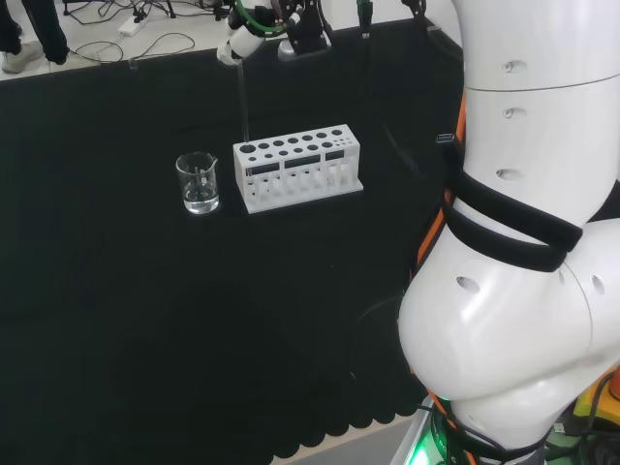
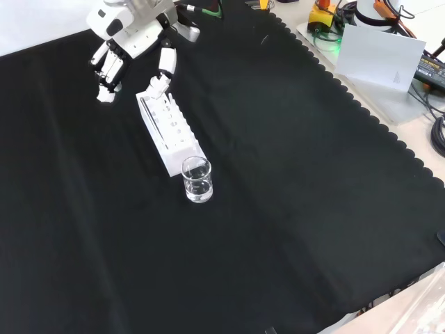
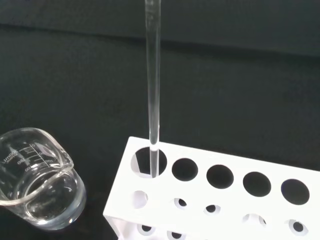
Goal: Take the glass rod from the white test tube rack.
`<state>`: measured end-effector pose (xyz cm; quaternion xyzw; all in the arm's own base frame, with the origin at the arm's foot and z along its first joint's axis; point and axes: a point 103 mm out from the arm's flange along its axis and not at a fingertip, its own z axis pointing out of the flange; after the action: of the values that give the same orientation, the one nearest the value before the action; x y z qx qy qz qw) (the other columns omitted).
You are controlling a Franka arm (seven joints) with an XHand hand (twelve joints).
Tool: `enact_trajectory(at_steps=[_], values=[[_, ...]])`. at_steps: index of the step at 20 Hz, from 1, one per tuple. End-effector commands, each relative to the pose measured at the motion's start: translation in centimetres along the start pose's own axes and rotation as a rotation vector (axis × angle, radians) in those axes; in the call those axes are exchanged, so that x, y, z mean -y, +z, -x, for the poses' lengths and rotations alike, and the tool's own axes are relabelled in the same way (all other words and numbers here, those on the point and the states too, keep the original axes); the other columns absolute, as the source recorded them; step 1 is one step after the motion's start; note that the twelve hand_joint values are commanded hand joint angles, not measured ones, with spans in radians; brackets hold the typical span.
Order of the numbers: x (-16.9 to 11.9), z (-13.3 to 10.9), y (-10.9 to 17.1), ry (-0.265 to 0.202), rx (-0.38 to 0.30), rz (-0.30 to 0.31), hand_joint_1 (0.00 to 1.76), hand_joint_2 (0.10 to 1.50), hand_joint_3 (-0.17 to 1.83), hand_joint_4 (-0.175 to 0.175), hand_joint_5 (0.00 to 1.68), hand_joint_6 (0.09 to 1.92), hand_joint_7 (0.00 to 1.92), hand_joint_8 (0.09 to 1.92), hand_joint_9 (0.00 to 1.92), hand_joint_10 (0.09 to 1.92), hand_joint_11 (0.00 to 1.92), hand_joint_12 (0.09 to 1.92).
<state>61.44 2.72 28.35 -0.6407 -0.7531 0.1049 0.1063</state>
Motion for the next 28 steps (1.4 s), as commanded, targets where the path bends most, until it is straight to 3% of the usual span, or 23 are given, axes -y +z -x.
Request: enact_trajectory(at_steps=[1,6,11,14,28], values=[[-0.5,0.5,1.0,0.004,-0.001,-0.032,0.55,0.91,0.47,-0.166,0.41,0.12,0.45,0.83,0.71,0.79,0.25,1.36],[-0.6,0.6,1.4,0.01,0.001,-0.042,0.56,0.91,0.47,-0.17,0.44,0.18,0.51,0.83,0.82,0.8,0.37,1.34],[-0.6,0.5,1.6,0.007,0.0,-0.053,0.58,0.91,0.48,-0.175,0.38,0.52,0.66,0.83,0.93,0.83,0.52,1.31],[-0.7,0.4,1.7,0.0,-0.004,-0.056,0.61,0.91,0.48,-0.175,0.36,0.63,0.7,0.85,0.97,0.85,0.59,1.29],[-1.1,-0.7,2.5,-0.023,-0.016,-0.062,0.79,0.9,0.54,-0.175,0.5,0.85,0.86,0.98,1.19,0.87,1.05,1.16]])
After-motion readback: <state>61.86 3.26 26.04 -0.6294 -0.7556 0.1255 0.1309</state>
